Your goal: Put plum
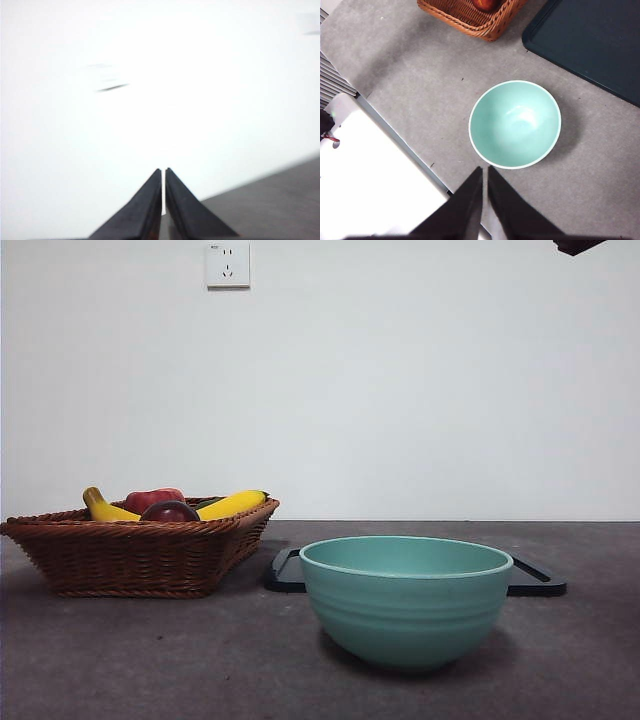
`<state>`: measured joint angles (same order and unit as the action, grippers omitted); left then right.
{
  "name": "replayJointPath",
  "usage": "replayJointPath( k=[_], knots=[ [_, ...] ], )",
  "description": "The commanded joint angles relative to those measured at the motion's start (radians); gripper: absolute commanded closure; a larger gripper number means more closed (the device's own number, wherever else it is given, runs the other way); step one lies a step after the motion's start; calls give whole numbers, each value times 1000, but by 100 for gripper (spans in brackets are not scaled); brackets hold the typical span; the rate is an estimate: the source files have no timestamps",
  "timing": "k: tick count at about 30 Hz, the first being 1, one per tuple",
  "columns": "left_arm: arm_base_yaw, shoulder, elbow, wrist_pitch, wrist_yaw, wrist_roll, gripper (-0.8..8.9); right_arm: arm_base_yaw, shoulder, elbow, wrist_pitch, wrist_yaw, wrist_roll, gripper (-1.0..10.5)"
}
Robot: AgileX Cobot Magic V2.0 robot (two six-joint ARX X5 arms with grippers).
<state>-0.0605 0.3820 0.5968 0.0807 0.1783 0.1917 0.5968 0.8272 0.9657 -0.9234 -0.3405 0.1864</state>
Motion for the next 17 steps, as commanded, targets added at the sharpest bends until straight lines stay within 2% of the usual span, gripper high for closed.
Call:
replayJointPath(
  k=[1, 3, 8, 17],
  knots=[
    [16, -66, -121, 53, -111, -62, 805, 9, 7, 17, 10, 0, -12, 942],
    [30, -112, -196, 53, -142, -75, 805, 9, 7, 17, 10, 0, -11, 942],
    [54, -201, -352, 45, -147, -118, 805, 9, 7, 17, 10, 0, -12, 942],
    [55, -281, -479, -63, -147, -155, 805, 9, 7, 17, 10, 0, -12, 942]
  ],
)
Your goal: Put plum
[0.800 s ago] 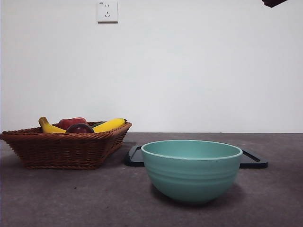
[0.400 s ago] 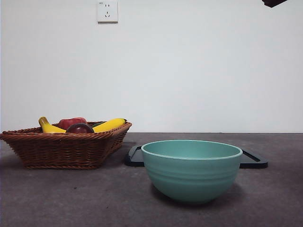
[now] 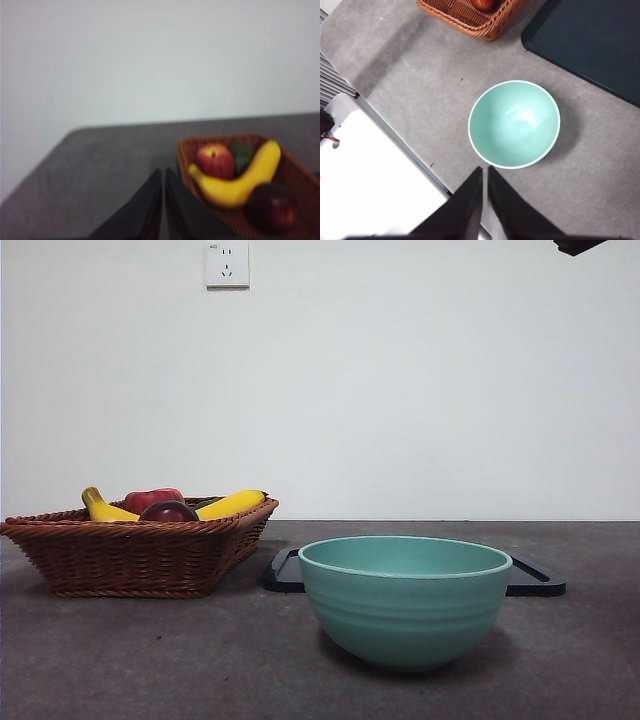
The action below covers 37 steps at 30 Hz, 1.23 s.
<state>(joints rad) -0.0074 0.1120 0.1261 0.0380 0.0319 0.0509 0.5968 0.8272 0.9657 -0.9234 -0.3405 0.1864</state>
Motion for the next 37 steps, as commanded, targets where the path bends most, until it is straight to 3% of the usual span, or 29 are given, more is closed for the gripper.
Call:
replayJointPath(
  k=[1, 9, 37],
  knots=[
    [2, -16, -11, -42, 0, -14, 805, 9, 7, 17, 10, 0, -11, 942],
    [2, -56, -32, -175, 0, 0, 805, 9, 7, 17, 10, 0, -12, 942],
    [1, -109, -115, -227, 0, -40, 805, 9, 7, 17, 10, 0, -12, 942]
  ],
)
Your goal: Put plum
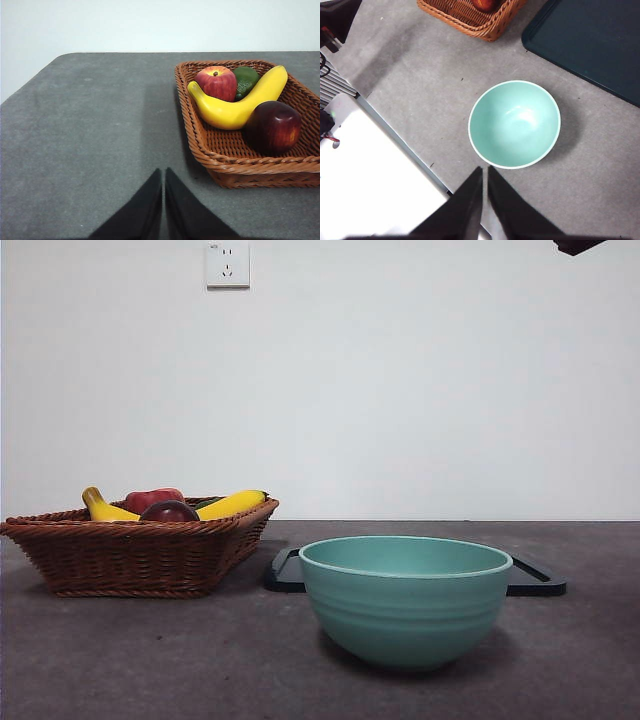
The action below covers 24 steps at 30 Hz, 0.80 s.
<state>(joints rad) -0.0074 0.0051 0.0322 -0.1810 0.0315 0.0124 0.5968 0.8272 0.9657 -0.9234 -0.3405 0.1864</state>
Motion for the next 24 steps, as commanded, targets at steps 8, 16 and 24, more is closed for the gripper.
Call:
replayJointPath(
  k=[8, 16, 24],
  knots=[
    [1, -2, -21, -7, 0, -2, 805, 9, 7, 17, 10, 0, -12, 942],
    [1, -2, -21, -7, 0, -2, 805, 9, 7, 17, 10, 0, -12, 942],
    [1, -2, -21, -8, 0, -2, 805, 9, 7, 17, 10, 3, -52, 942]
  ],
)
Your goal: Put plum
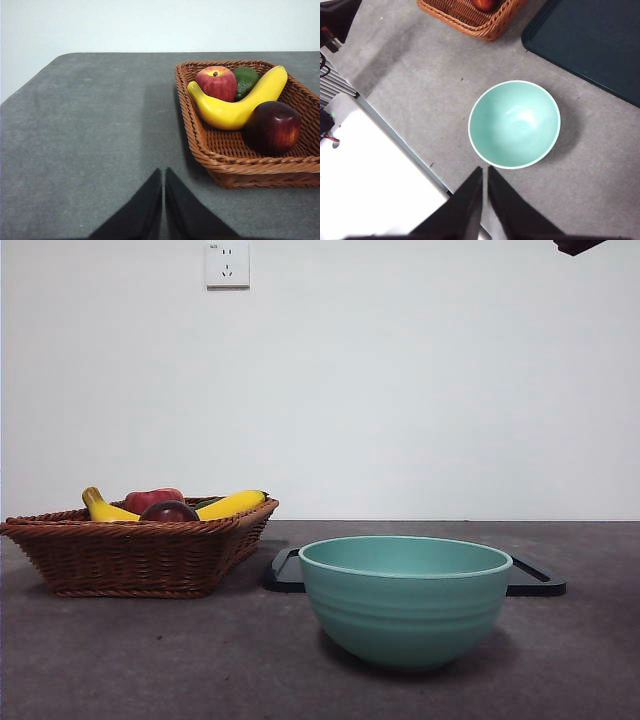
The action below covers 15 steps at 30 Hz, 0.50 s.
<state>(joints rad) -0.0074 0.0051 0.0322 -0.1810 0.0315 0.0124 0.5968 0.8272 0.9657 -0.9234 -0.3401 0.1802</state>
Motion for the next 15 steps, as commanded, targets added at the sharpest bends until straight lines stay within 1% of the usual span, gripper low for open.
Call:
replayJointPath(
  k=[1, 2, 3, 5, 8, 12, 15],
  knots=[
    [1, -2, -21, -7, 0, -2, 805, 8, 7, 17, 11, 6, -64, 942],
    [1, -2, -21, -7, 0, -2, 805, 3, 6, 17, 20, 19, -78, 942],
    [1, -2, -21, -7, 0, -2, 805, -13, -2, 17, 36, 59, -104, 942],
    [1, -2, -21, -7, 0, -2, 805, -47, -18, 14, 86, 110, -127, 942],
    [1, -2, -21, -7, 0, -2, 805, -135, -64, 8, 158, 112, -156, 942],
    [1, -2, -21, -7, 1, -2, 805, -311, -154, -24, 230, 114, -208, 942],
    [1, -2, -21, -7, 1, -2, 805, -455, -259, -127, 373, 112, -268, 942]
  ],
)
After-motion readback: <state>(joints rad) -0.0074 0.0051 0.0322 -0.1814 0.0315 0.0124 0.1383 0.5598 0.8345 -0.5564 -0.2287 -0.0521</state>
